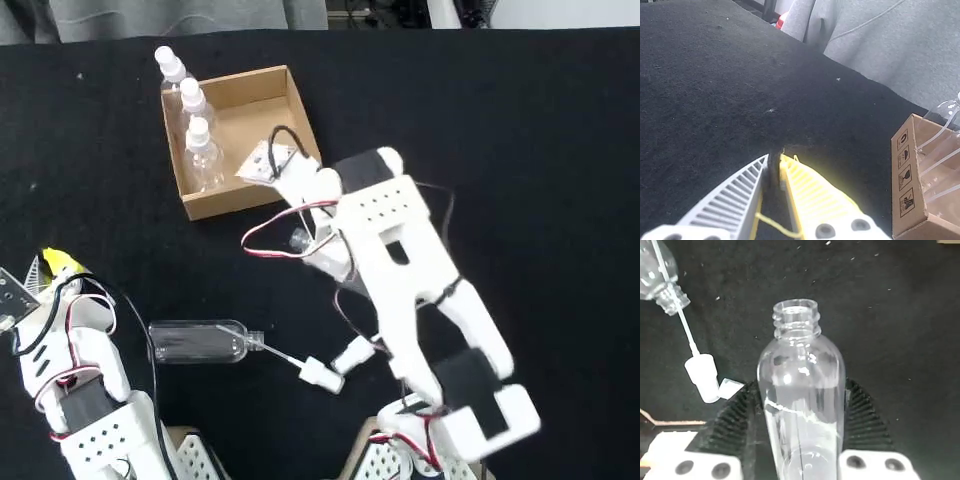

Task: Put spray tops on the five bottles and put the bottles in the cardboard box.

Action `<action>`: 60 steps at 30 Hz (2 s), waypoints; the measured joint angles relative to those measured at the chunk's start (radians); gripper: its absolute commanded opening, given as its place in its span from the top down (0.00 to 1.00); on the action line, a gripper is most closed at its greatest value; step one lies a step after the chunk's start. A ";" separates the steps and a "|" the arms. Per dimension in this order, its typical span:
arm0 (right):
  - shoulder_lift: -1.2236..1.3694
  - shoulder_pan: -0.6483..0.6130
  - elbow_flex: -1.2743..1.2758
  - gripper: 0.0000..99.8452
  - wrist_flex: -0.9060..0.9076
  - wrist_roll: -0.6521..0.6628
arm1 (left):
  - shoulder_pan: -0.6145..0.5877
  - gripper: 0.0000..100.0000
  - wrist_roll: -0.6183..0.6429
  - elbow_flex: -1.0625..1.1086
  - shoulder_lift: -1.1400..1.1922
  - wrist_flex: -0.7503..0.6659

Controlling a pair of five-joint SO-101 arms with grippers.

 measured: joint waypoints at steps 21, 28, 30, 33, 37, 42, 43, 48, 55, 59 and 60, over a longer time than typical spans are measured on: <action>-0.420 0.000 0.275 0.89 -0.132 -0.106 | 0.000 0.97 0.000 0.000 0.000 0.000; -0.516 0.048 0.319 0.89 -0.192 -0.180 | 0.000 0.97 0.000 0.000 0.000 0.000; -0.529 0.074 0.356 0.89 -0.229 -0.196 | 0.000 0.97 0.000 0.000 0.000 0.000; -0.555 0.106 0.419 0.89 -0.278 -0.216 | 0.000 0.97 0.000 0.000 0.000 0.000; -0.606 0.152 0.463 0.89 -0.315 -0.218 | 0.000 0.97 0.000 0.000 0.000 0.000; -0.689 0.189 0.517 0.89 -0.351 -0.281 | 0.000 0.97 0.000 0.000 0.000 0.000; -0.706 0.192 0.535 0.89 -0.367 -0.287 | 0.000 0.97 0.000 0.000 0.000 0.000; -0.769 0.192 0.626 0.89 -0.451 -0.302 | 0.000 0.97 0.000 0.000 0.000 0.000; -0.799 0.216 0.675 0.89 -0.532 -0.362 | 0.000 0.97 0.000 0.000 0.000 0.000; -0.799 0.319 0.700 0.89 -0.597 -0.373 | 0.000 0.97 0.000 0.000 0.000 0.000; -0.799 0.342 0.709 0.89 -0.612 -0.382 | 0.000 0.97 0.000 0.000 0.000 0.000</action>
